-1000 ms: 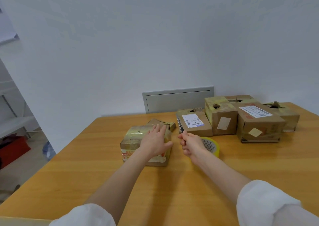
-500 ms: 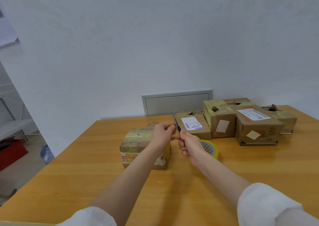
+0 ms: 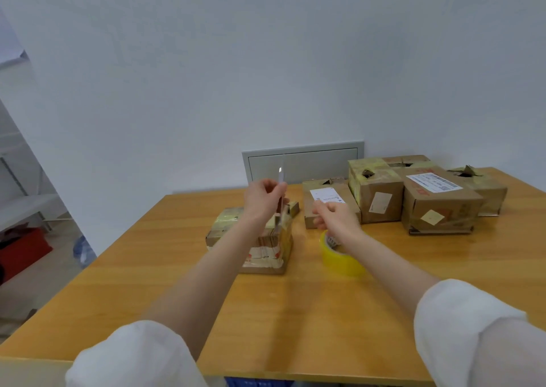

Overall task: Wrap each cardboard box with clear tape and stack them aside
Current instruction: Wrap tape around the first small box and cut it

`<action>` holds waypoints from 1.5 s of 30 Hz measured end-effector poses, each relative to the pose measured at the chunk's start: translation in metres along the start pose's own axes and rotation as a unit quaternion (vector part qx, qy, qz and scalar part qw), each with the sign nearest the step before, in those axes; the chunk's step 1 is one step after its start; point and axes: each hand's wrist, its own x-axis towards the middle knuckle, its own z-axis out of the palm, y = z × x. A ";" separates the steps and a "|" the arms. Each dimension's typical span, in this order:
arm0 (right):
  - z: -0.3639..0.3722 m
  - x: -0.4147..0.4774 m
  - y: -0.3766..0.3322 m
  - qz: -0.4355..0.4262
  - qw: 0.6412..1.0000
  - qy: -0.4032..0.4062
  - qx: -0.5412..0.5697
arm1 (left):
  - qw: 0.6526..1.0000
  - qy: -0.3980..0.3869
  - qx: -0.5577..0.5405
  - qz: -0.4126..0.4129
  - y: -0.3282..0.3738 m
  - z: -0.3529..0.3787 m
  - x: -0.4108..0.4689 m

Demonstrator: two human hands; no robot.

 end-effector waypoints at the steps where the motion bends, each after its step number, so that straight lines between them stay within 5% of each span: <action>1: -0.006 0.004 0.005 -0.033 0.994 0.024 -0.103 | 0.997 0.007 0.077 0.032 -0.002 -0.004 0.001; 4: -0.014 0.007 0.013 -0.051 0.925 0.016 -0.375 | 0.944 0.021 0.306 0.116 -0.018 -0.007 -0.005; 7: -0.006 0.011 0.018 -0.035 0.871 -0.018 -0.490 | 0.910 0.042 0.390 0.132 -0.039 -0.007 -0.011; 14: 0.003 0.021 0.023 0.023 0.884 -0.095 -0.457 | 0.862 -0.007 0.498 0.093 -0.040 -0.001 -0.015; 34: 0.014 0.018 0.039 -0.033 0.864 -0.036 -0.502 | 0.777 -0.038 0.623 0.080 -0.052 -0.008 -0.011; 37: 0.015 0.010 0.043 -0.059 0.864 -0.008 -0.499 | 0.804 -0.041 0.587 0.086 -0.043 -0.009 -0.017; 41: 0.015 0.009 0.046 -0.076 0.865 0.002 -0.495 | 0.904 -0.070 0.409 0.106 -0.027 -0.004 -0.034; 45: 0.016 0.009 0.048 -0.079 0.863 0.001 -0.500 | 0.940 -0.123 0.304 0.094 -0.036 0.000 -0.055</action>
